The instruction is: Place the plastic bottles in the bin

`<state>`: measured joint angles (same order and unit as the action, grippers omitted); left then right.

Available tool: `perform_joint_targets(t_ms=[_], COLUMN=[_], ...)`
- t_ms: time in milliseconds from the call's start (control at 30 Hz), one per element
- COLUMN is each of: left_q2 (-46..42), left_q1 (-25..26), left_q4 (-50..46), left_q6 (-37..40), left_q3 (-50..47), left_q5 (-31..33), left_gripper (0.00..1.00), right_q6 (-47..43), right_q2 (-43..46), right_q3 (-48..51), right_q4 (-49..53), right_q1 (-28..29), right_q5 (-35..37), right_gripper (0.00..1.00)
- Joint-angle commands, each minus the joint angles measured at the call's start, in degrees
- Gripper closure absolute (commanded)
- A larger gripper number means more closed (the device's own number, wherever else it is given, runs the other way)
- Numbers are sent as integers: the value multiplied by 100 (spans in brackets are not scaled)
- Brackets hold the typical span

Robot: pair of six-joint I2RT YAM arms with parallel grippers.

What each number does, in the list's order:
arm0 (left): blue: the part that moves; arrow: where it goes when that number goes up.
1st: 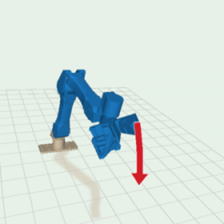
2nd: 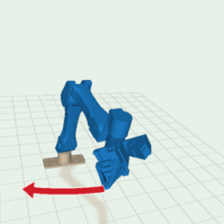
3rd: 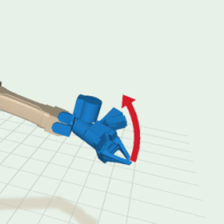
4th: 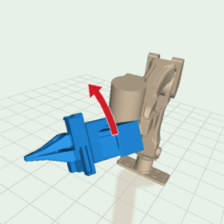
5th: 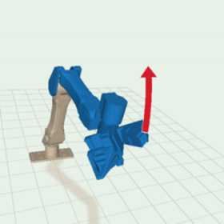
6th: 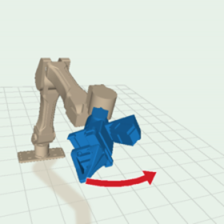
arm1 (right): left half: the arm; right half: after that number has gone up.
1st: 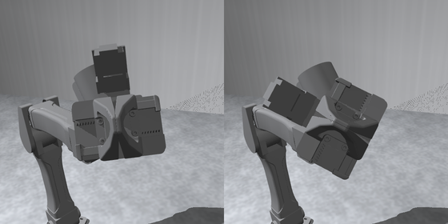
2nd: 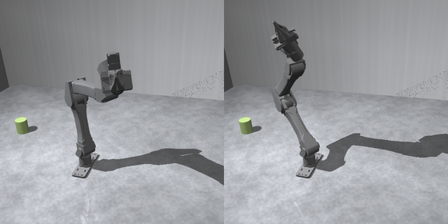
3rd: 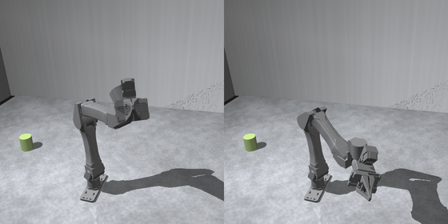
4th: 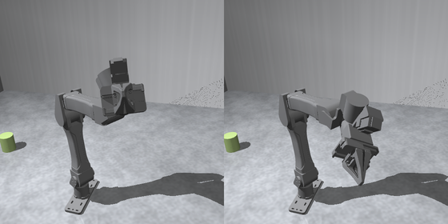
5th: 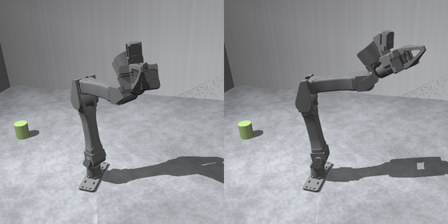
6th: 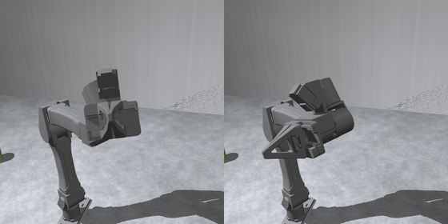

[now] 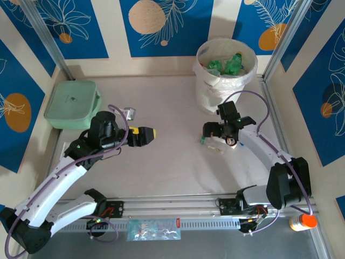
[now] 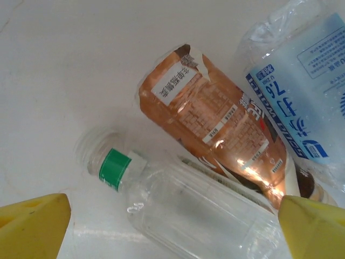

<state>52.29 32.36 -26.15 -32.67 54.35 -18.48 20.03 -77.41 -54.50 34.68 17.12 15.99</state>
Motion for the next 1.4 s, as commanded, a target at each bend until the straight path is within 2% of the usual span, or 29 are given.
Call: perform_joint_targets(t_ms=[0,367,700,833,1067,1367], left_q2=[-70,-89,127,278,797,1123], left_q1=[-64,-63,-56,-55,-54,-55], left_q4=[48,50,233,267,438,453], left_q6=[14,77,26,33,-58,-77], left_q3=[-41,-119,-56,43,288,493], left_q5=[-134,-228,-460,-508,-670,-587], left_gripper=[3,3,3,3,3,3], right_q6=[248,364,299,377,702,787], right_q2=[-85,-299,-767,-896,-1541,-2178], right_q3=[129,430,140,-61,-253,-512], right_q4=[-204,-282,152,422,663,849], right_q1=[60,13,696,948,1425,2006], right_q5=[-228,-54,-144,-564,-43,343], right_gripper=[1,1,0,2,4,16])
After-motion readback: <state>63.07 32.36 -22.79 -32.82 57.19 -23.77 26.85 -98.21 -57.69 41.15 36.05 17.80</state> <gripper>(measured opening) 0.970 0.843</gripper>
